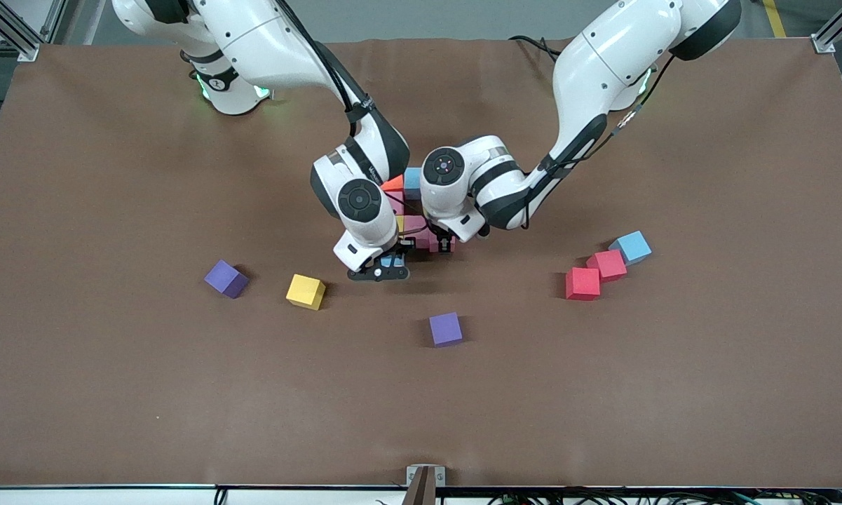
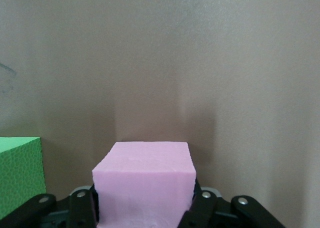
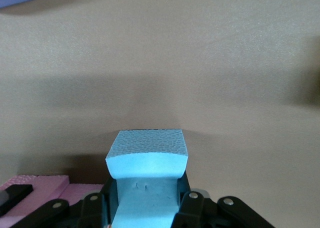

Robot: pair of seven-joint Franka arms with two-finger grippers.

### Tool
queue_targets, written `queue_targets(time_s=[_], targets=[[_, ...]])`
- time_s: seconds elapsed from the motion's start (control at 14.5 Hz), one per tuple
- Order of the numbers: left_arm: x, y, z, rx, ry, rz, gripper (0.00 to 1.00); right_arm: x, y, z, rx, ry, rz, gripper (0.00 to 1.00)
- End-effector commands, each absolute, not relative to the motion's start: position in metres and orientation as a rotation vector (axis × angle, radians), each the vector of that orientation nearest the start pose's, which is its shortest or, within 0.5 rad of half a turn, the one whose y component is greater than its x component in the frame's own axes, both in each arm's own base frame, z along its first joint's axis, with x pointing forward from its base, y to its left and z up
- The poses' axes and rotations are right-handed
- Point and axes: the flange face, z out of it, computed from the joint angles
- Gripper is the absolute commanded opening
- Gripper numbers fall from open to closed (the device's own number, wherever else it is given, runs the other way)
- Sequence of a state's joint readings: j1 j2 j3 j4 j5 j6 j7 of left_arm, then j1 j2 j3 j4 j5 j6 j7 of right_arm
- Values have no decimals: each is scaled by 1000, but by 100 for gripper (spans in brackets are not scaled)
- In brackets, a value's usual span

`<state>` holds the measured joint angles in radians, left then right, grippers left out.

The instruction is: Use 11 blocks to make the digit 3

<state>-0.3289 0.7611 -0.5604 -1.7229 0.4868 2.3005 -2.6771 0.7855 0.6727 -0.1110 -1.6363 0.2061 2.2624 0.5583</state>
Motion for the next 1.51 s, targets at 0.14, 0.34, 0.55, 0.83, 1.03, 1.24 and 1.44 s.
queue_targets(time_s=[0.14, 0.34, 0.55, 0.83, 1.03, 1.24, 1.44], targets=[[451, -493, 190, -2201, -2198, 42, 47, 517, 434, 229, -3080, 13, 139, 2], [458, -487, 195, -2211, -2199, 26, 100, 520, 429, 229, -3085, 8, 151, 2], [464, -483, 214, -2222, -2213, -4, 100, 520, 427, 227, -3093, 7, 173, 2], [463, -480, 249, -2225, -2225, -28, 100, 519, 427, 227, -3096, 5, 176, 2], [460, -462, 275, -2238, -2223, 22, 100, 518, 428, 227, -3096, 3, 176, 2], [471, -432, 289, -2243, -2168, 5, 100, 518, 429, 227, -3095, 17, 170, 19], [505, -388, 300, -2213, -2186, -27, 100, 518, 430, 226, -3099, 13, 163, 100]])
